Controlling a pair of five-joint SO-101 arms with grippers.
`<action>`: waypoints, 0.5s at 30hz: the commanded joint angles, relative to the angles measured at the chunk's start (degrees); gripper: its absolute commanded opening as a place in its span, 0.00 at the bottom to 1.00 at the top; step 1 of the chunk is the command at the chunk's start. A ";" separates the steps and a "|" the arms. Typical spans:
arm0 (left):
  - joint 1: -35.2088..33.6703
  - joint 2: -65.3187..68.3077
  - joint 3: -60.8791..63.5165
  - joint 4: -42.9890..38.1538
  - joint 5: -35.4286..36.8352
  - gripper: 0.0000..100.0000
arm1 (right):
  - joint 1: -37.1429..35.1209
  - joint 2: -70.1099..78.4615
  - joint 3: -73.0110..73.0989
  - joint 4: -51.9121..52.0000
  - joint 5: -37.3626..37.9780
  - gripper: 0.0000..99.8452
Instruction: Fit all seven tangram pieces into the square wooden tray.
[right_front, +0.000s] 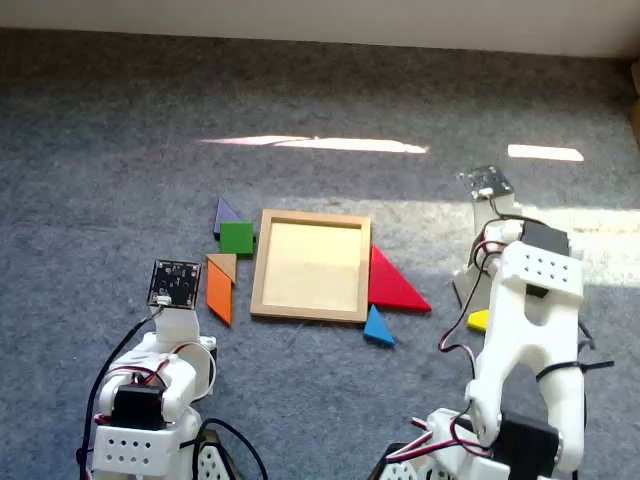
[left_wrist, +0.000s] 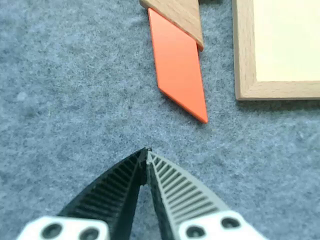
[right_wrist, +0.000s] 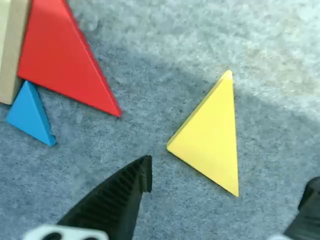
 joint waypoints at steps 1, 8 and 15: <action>0.40 -1.80 1.10 0.26 -0.44 0.01 | 1.01 4.35 -0.48 0.13 2.73 0.46; 0.40 -1.80 1.10 0.26 -0.44 0.01 | 0.84 14.55 -0.31 -5.41 2.73 0.45; 0.40 -1.80 1.10 0.26 -0.44 0.01 | 1.01 20.62 -0.48 -9.54 2.73 0.33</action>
